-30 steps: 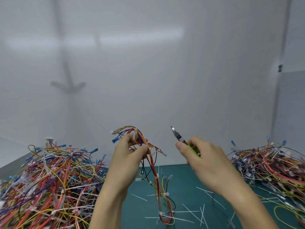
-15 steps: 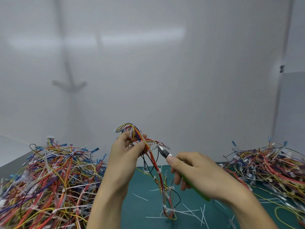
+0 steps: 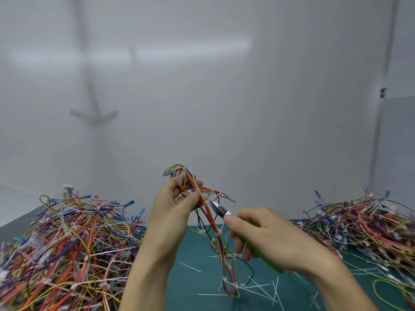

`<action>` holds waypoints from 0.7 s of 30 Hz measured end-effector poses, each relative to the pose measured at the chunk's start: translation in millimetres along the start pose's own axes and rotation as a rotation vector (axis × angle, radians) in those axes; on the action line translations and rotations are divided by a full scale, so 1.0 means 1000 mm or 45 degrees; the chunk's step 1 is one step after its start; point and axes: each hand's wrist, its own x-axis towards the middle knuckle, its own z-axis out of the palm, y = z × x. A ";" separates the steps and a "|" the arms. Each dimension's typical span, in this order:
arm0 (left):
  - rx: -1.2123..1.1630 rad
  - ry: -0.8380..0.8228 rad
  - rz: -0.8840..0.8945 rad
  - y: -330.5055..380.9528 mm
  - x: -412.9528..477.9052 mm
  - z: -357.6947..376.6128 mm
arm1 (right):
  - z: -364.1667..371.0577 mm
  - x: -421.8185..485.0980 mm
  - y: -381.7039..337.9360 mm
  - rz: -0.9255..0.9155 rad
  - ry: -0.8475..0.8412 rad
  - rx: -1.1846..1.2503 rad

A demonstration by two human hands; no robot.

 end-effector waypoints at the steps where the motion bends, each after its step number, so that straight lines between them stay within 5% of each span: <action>1: 0.002 0.001 -0.001 0.000 0.000 0.000 | 0.000 0.000 0.000 -0.001 -0.003 -0.002; 21: 0.019 -0.020 -0.025 0.001 -0.001 0.002 | -0.002 -0.001 0.001 -0.038 0.021 0.010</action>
